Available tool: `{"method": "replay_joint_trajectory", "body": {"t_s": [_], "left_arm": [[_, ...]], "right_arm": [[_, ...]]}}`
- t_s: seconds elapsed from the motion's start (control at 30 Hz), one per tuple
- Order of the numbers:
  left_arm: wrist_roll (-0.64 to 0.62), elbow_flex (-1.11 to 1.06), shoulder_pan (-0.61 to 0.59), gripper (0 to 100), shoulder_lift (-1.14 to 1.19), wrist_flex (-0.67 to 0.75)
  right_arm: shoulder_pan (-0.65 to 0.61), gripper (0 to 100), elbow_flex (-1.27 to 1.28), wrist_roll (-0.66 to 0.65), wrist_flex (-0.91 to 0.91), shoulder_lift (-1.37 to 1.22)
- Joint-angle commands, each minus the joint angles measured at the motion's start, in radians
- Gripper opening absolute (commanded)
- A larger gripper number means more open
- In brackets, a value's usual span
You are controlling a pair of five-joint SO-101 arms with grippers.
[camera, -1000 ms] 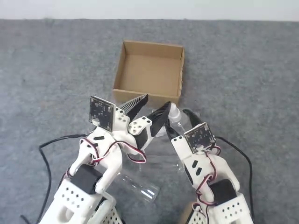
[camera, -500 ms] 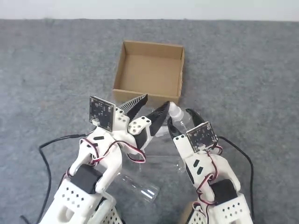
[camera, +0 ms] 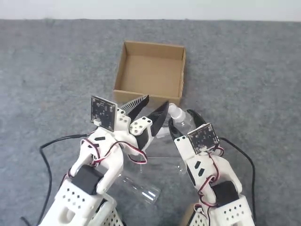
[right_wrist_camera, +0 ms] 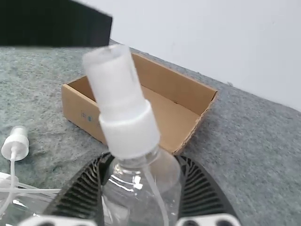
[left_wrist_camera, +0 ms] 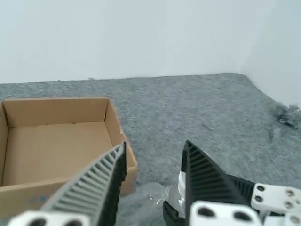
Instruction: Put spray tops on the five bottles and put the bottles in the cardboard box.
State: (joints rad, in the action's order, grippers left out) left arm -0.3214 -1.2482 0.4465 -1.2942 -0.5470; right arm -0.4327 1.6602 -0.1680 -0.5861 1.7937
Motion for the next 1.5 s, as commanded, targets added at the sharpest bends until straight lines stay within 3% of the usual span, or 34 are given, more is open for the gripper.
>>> {"method": "replay_joint_trajectory", "body": {"t_s": [0.0,0.3,0.53,0.9,1.23,1.47], "left_arm": [[-0.009,0.073,0.005,18,-0.028,-0.008],[0.084,0.036,0.124,18,-0.025,-0.037],[0.077,0.166,0.068,18,-0.028,-0.115],[0.083,0.251,-0.221,18,-0.028,-0.169],[0.077,0.116,-0.508,17,-0.028,-0.166],[0.077,-0.021,-0.606,17,-0.028,-0.164]], "right_arm": [[0.012,0.7,0.005,0.011,0.012,0.019],[0.012,0.7,0.014,0.011,0.007,0.018],[0.013,0.7,0.02,0.005,0.004,0.018],[0.028,0.7,0.02,0.011,-0.025,0.018],[0.062,0.7,0.02,0.012,-0.025,0.018],[0.061,0.7,0.02,0.066,-0.024,0.018]]}}
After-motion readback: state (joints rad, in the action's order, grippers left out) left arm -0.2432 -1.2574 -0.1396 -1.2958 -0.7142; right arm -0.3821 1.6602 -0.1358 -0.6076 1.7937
